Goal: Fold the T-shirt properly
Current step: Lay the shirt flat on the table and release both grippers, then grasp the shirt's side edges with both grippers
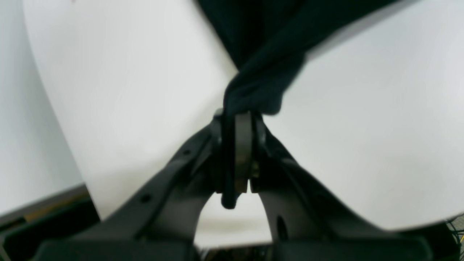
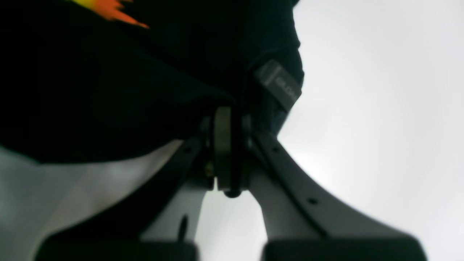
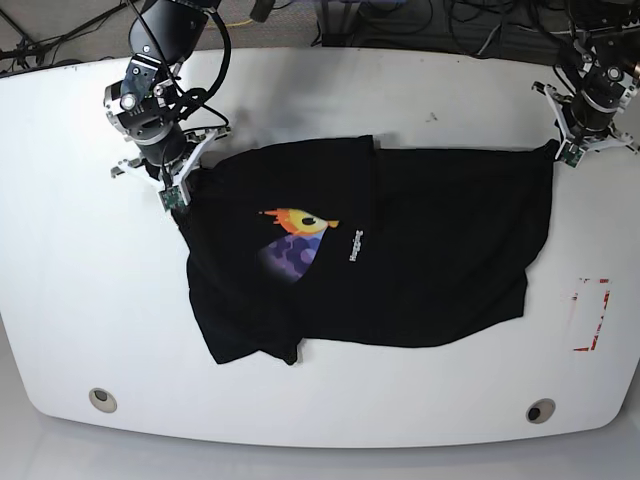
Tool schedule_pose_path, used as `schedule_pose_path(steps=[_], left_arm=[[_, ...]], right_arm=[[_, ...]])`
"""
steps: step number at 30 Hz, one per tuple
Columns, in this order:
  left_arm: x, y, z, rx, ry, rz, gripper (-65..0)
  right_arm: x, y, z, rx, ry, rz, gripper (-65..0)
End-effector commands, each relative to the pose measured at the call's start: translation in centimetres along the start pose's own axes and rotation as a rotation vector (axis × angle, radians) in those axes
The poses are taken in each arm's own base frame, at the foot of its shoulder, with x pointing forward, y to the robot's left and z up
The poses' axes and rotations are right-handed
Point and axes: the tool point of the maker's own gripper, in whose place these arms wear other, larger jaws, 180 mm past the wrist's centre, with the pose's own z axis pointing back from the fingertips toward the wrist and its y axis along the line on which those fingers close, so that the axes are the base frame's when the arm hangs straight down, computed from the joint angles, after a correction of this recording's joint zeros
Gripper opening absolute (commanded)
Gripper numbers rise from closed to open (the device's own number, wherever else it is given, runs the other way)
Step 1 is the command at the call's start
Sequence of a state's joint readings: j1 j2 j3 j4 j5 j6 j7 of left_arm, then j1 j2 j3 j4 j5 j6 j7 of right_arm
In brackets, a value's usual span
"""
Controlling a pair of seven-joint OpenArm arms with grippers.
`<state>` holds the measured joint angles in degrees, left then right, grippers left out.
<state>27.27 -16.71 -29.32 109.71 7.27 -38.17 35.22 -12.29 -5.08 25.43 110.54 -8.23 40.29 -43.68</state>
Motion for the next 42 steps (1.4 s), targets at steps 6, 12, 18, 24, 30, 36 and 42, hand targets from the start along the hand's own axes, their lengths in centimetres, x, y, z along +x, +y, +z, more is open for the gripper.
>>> schedule_pose_path(steps=[6, 12, 18, 24, 30, 36, 42], left_arm=[[-3.3, 0.2, 1.5, 0.017, 0.072, 0.012, -65.0], [-5.2, -1.0, 2.2, -0.009, 0.117, 0.03, -65.0], [-5.6, -2.5, 2.3, -0.043, 0.124, 0.054, -47.4], [-5.2, -2.8, 2.1, -0.047, 0.112, 0.066, -32.4], [-2.8, -2.7, 1.7, -0.058, 0.015, 0.147, -32.5], [-0.1, -1.9, 1.4, -0.06, -0.091, 0.209, -32.5], [2.1, -0.3, 0.8, -0.021, -0.148, 0.219, -32.5]], right_arm=[[-2.7, 1.6, 1.1, 0.038, 0.026, -0.05, -64.7], [-4.4, 4.1, 2.3, 0.138, 0.009, -0.145, -38.0], [-3.9, 5.7, 4.1, 0.258, -0.084, -0.265, -10.9], [-1.4, 5.5, 5.0, 0.379, -0.172, -0.329, -12.7], [2.4, 3.6, 4.2, 0.381, -0.25, -0.275, -12.5], [5.2, 0.1, 0.9, 0.359, -0.279, -0.304, -12.5], [5.3, -3.5, -2.9, 0.352, -0.233, -0.37, -12.5]])
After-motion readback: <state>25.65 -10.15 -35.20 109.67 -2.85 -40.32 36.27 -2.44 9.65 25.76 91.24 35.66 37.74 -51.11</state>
